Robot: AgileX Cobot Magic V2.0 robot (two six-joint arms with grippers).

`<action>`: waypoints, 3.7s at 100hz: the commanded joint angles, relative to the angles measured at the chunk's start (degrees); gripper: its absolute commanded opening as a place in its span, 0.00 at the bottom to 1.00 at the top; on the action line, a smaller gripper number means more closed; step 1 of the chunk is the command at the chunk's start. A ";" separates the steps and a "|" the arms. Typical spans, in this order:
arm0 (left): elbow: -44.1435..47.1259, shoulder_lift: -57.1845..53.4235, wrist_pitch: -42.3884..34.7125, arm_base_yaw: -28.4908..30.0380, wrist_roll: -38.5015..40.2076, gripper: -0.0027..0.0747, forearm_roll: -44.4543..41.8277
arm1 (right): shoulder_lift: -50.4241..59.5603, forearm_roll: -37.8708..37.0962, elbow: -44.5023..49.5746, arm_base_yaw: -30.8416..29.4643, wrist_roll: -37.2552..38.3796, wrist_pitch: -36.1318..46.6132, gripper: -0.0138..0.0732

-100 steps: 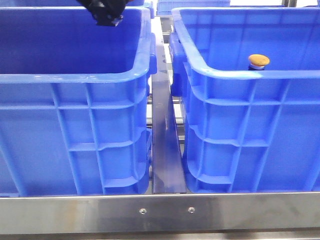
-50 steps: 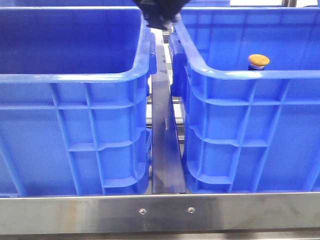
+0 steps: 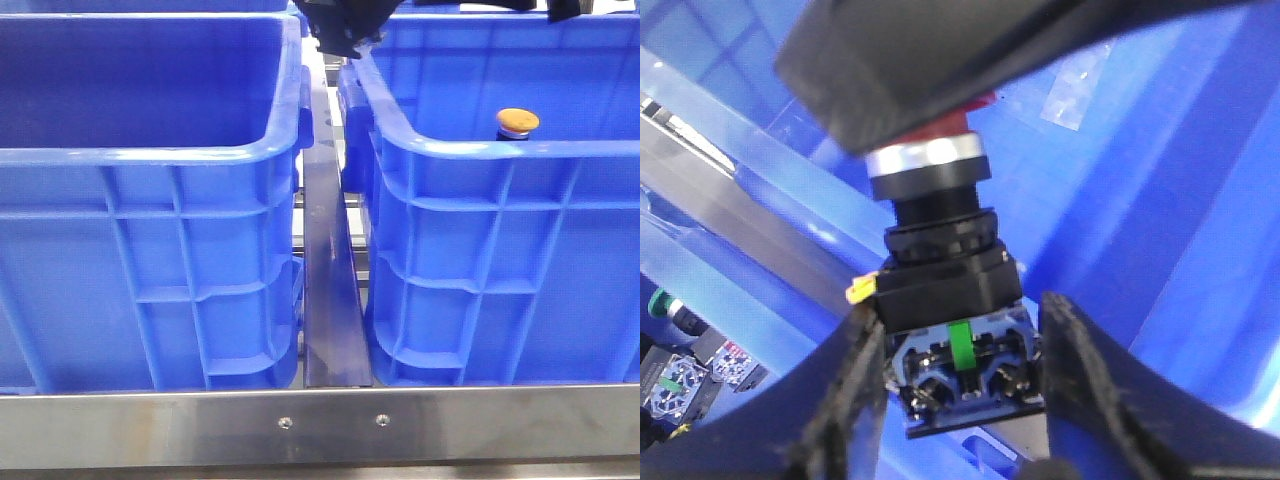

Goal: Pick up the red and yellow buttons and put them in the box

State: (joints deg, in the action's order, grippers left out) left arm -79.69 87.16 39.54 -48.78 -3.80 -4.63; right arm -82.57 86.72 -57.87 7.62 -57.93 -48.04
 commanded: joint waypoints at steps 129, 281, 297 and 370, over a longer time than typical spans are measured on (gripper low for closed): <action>-1.69 -3.33 -1.63 -0.55 -0.03 0.81 -0.53 | 1.41 -4.09 -4.21 -16.80 -17.21 15.57 0.35; -1.69 -3.33 -0.83 -0.55 -0.03 0.81 -1.99 | -16.68 -9.68 -8.87 -13.56 -26.06 48.04 0.41; -1.69 -3.33 -0.83 -0.55 -0.03 0.81 -1.99 | -16.68 -9.68 -8.87 -13.56 -26.06 48.04 0.59; -1.69 -3.92 -0.74 -0.55 0.38 0.81 -1.99 | -7.28 -9.24 -5.17 -13.56 -26.06 43.60 0.68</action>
State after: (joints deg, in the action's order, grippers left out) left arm -79.69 86.32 41.69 -48.78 -3.80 -6.45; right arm -95.54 76.97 -63.24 -5.68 -83.26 -2.27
